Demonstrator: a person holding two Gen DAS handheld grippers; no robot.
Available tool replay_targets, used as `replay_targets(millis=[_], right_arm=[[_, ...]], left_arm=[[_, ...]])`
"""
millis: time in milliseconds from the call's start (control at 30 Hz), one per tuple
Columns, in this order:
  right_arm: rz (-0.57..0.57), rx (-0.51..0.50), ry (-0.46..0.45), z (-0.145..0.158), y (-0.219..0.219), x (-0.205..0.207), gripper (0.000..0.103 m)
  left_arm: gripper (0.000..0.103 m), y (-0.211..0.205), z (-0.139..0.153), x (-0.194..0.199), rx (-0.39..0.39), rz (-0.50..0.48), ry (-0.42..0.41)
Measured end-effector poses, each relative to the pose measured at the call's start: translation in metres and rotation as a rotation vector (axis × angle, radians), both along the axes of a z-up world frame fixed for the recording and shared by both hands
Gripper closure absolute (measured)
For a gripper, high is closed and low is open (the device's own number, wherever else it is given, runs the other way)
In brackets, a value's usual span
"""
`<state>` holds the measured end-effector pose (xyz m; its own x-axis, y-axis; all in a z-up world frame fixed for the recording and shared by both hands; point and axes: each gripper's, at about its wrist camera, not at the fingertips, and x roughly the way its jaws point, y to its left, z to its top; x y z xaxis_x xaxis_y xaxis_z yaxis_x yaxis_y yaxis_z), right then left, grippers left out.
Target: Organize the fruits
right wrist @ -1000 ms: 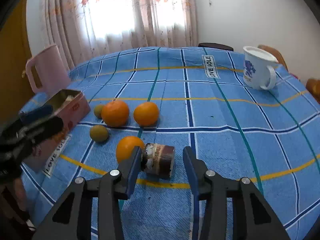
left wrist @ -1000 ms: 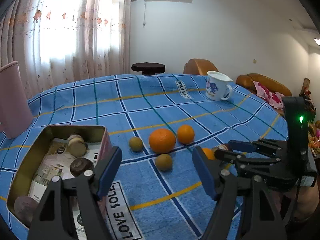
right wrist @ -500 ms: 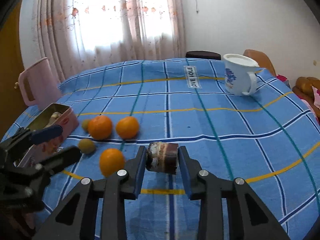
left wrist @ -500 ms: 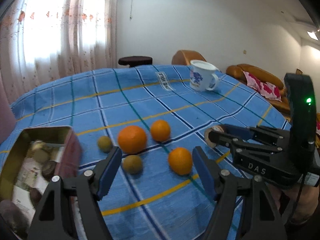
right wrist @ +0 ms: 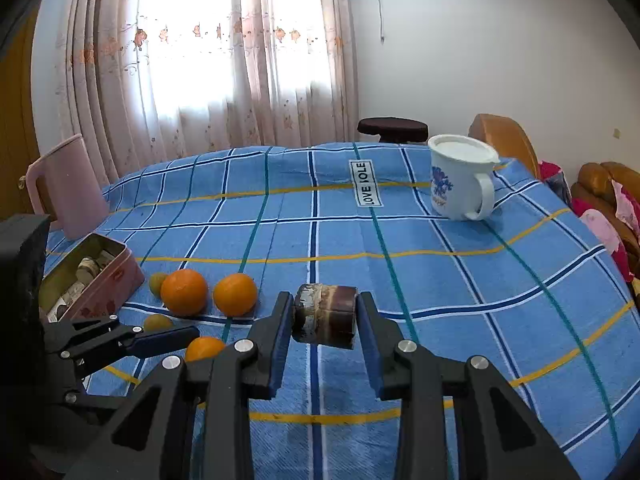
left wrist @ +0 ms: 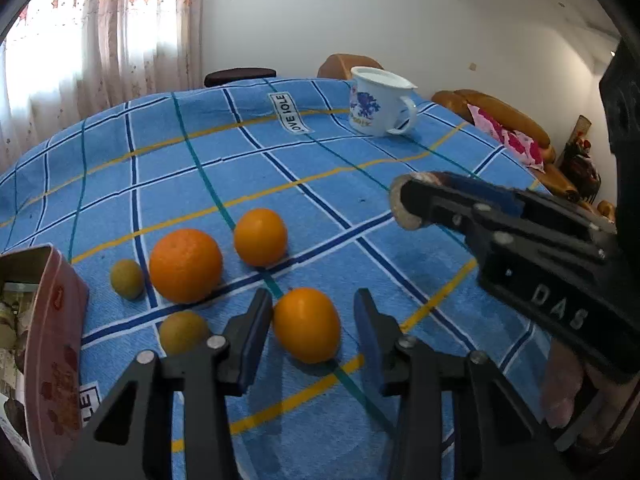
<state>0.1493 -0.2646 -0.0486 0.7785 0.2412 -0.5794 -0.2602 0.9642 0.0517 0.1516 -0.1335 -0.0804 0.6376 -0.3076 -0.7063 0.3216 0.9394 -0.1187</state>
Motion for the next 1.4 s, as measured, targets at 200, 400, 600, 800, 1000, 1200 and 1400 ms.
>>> replay_targets(millis=[200, 400, 600, 800, 1000, 1200, 1400], right_arm=[[0.005, 0.025, 0.020, -0.012, 0.005, 0.005, 0.069], [-0.001, 0.022, -0.020, -0.009, 0.007, 0.003, 0.069], [-0.001, 0.003, -0.076, -0.004, 0.010, -0.005, 0.069], [0.010, 0.012, -0.102, -0.001, 0.010, -0.010, 0.069], [0.026, 0.018, -0.130, 0.001, 0.011, -0.015, 0.069], [0.039, 0.034, -0.168, 0.005, 0.010, -0.021, 0.069], [0.050, 0.042, -0.210, 0.007, 0.009, -0.029, 0.069]], left_arm=[[0.067, 0.009, -0.002, 0.004, -0.033, 0.017, 0.022], [0.067, 0.014, -0.001, 0.002, -0.059, 0.015, 0.017], [0.067, 0.018, 0.007, -0.007, -0.064, 0.034, -0.044], [0.067, 0.021, 0.016, -0.017, -0.063, 0.065, -0.117], [0.067, 0.026, 0.022, -0.026, -0.070, 0.103, -0.185], [0.067, 0.026, 0.027, -0.032, -0.064, 0.122, -0.240], [0.067, 0.026, 0.030, -0.039, -0.057, 0.131, -0.280]])
